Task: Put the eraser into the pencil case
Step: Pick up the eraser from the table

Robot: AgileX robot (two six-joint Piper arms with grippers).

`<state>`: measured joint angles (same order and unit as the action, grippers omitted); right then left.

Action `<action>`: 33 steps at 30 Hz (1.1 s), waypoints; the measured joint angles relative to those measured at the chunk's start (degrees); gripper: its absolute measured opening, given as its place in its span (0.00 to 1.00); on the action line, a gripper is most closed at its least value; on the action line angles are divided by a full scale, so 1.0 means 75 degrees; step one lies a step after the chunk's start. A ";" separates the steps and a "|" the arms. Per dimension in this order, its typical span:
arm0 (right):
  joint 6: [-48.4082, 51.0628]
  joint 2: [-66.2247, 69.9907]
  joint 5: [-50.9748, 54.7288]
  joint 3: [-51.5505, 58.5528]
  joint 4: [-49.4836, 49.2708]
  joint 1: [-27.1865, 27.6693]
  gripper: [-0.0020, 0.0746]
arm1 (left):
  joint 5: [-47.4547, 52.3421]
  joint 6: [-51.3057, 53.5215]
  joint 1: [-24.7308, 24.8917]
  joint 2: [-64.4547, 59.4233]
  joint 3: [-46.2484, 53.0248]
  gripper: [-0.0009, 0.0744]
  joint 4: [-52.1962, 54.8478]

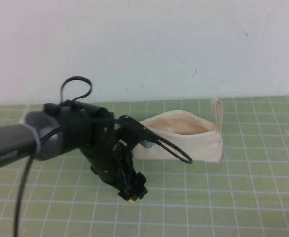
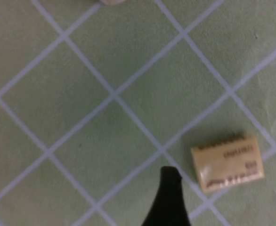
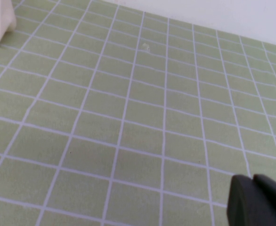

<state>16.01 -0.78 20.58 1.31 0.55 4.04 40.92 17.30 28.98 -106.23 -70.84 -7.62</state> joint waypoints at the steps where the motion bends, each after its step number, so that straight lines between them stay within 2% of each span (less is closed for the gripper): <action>1: 0.0000 0.0000 0.0000 0.0000 0.0000 0.0000 0.03 | 0.0108 -0.0042 0.0000 -0.0163 -0.0152 0.70 -0.0005; 12: 0.0000 0.0000 0.0000 0.0000 0.0000 0.0000 0.03 | 0.0652 -0.0510 0.0000 -0.1127 -0.0753 0.59 -0.0020; 18: 0.0000 0.0000 0.0000 0.0000 0.0000 0.0000 0.03 | 0.0736 -0.0771 0.0000 -0.1144 -0.0792 0.39 -0.0020; 21: 0.0000 0.0000 0.0000 0.0000 0.0000 0.0000 0.03 | 0.1016 -0.0827 0.0000 -0.1171 -0.0941 0.39 -0.0020; 25: 0.0000 0.0000 0.0000 0.0000 0.0000 0.0000 0.03 | 0.2036 -0.0862 0.0000 -0.1192 -0.1572 0.39 -0.0117; 29: 0.0000 0.0000 0.0000 0.0000 0.0000 0.0000 0.03 | 0.3380 -0.0666 0.0000 -0.1220 -0.2659 0.39 -0.0445; 33: 0.0000 0.0000 0.0000 0.0000 0.0000 0.0000 0.03 | 0.3762 -0.0580 0.0000 -0.1220 -0.4026 0.39 -0.0975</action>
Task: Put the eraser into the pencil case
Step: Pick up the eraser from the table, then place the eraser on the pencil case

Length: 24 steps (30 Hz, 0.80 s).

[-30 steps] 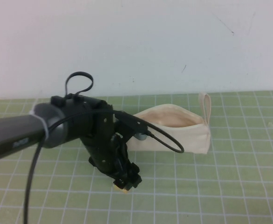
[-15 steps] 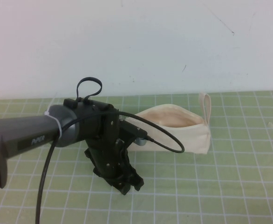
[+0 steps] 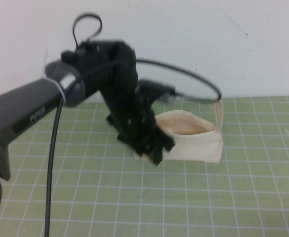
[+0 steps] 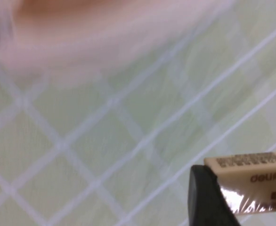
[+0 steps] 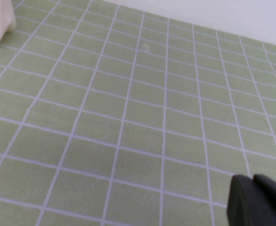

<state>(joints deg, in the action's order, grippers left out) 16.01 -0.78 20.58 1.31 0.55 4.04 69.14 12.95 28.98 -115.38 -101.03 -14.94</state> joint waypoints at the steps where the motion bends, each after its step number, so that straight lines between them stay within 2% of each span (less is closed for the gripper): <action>1: 0.0000 0.0000 0.0000 0.0000 0.0000 0.0000 0.03 | 0.0037 0.0033 0.0013 0.0000 -0.0331 0.39 -0.0147; 4: 0.0000 0.0000 0.0000 0.0000 0.0000 0.0000 0.03 | -0.0005 0.0151 0.0013 0.0000 -0.1161 0.39 -0.0482; 7: 0.0000 0.0000 0.0000 0.0000 0.0000 0.0000 0.03 | -0.0662 0.0247 0.0013 0.0000 -0.1591 0.39 -0.0610; 10: 0.0000 0.0000 0.0000 0.0000 0.0000 0.0000 0.03 | -0.1380 0.0275 0.0013 -0.0034 -0.1678 0.39 -0.0624; 20: 0.0000 0.0000 0.0000 0.0000 0.0000 0.0000 0.03 | -0.1976 0.0370 0.0013 -0.0856 -0.1696 0.40 -0.0624; 24: 0.0000 0.0000 0.0000 0.0000 0.0000 0.0000 0.03 | -0.2152 0.0376 0.0013 -0.0949 -0.1696 0.58 -0.0624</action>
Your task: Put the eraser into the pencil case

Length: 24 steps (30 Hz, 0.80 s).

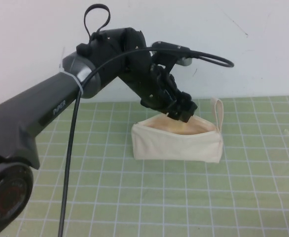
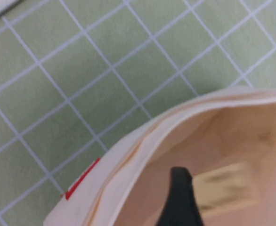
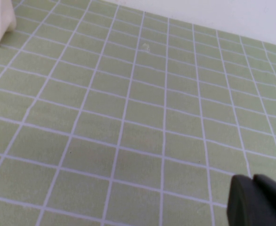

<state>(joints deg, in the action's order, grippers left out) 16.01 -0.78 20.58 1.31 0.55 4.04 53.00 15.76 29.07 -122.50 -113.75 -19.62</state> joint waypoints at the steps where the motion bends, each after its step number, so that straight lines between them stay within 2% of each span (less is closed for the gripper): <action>1: 0.0000 0.0000 0.0000 0.0000 0.0000 0.0000 0.03 | -0.0078 -0.0037 0.0000 0.0000 0.0000 0.62 0.0000; 3: 0.0000 0.0000 0.0000 0.0000 0.0000 0.0000 0.03 | -0.0152 -0.0089 0.0000 0.0034 -0.0018 0.60 0.0036; 5: 0.0000 0.0000 0.0000 0.0000 0.0000 0.0000 0.03 | -0.0132 -0.0167 0.0000 0.0066 -0.0133 0.46 0.0200; 7: 0.0000 0.0000 0.0000 0.0000 0.0000 0.0000 0.03 | 0.0053 -0.0269 0.0000 0.0164 -0.0439 0.22 0.0573; 8: 0.0000 0.0000 0.0000 0.0000 0.0000 0.0000 0.03 | 0.0157 -0.0343 0.0000 0.0225 -0.0619 0.15 0.0808; 10: 0.0000 0.0000 0.0000 0.0000 0.0000 0.0000 0.03 | 0.0301 -0.0700 0.0000 0.0393 -0.0949 0.07 0.1351; 17: 0.0000 0.0000 0.0000 0.0000 0.0000 0.0000 0.03 | 0.0416 -0.1603 0.0000 0.1723 -0.1609 0.02 0.3492; 24: 0.0000 0.0000 0.0000 0.0000 0.0000 0.0000 0.03 | 0.0614 -0.1671 0.0000 0.3464 -0.1344 0.01 0.3915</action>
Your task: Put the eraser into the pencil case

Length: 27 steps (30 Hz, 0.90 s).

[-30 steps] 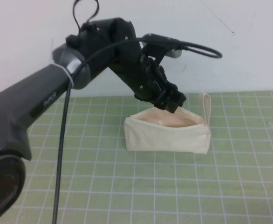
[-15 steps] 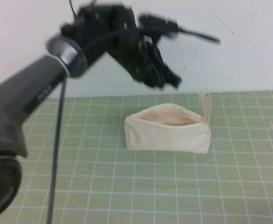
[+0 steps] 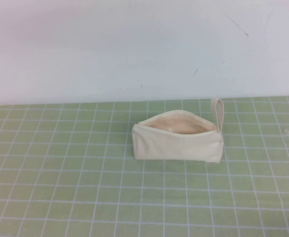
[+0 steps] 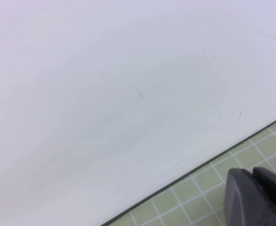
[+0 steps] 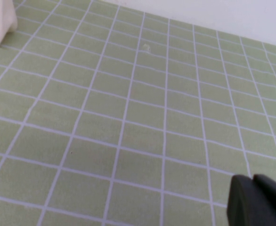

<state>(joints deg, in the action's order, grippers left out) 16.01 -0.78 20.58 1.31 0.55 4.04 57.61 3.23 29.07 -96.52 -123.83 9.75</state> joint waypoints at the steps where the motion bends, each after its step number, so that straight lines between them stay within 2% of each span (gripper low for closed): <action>1: 0.0000 0.0000 0.0000 0.0000 0.0000 0.0000 0.03 | 0.0000 0.0000 0.0000 0.0262 0.0217 0.01 0.0018; 5: 0.0000 0.0000 0.0000 0.0000 0.0000 0.0000 0.03 | -0.0352 0.0000 0.0000 0.1226 0.1684 0.01 0.0060; 6: 0.0000 0.0000 0.0000 0.0000 0.0000 0.0000 0.03 | -0.0731 0.0000 0.0000 0.1766 0.2644 0.01 0.0080; 12: 0.0000 0.0000 0.0000 0.0000 0.0000 0.0000 0.03 | -0.2486 -0.0087 0.0000 0.3487 0.6272 0.01 0.0344; 16: 0.0000 0.0000 0.0000 0.0000 0.0000 0.0000 0.03 | -0.3410 -0.0293 0.0000 0.4496 0.8271 0.01 0.0645; 22: 0.0000 0.0000 0.0000 0.0000 0.0000 0.0000 0.03 | -0.4148 -0.0817 0.0000 0.5649 1.0372 0.01 0.0703; 27: 0.0000 0.0000 0.0000 0.0000 0.0000 0.0000 0.03 | -0.4091 -0.0916 0.0000 0.6376 1.1235 0.01 0.0722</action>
<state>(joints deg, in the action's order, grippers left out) 16.01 -0.78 20.58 1.31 0.55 4.04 26.92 -3.64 29.07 -48.70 -39.57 15.16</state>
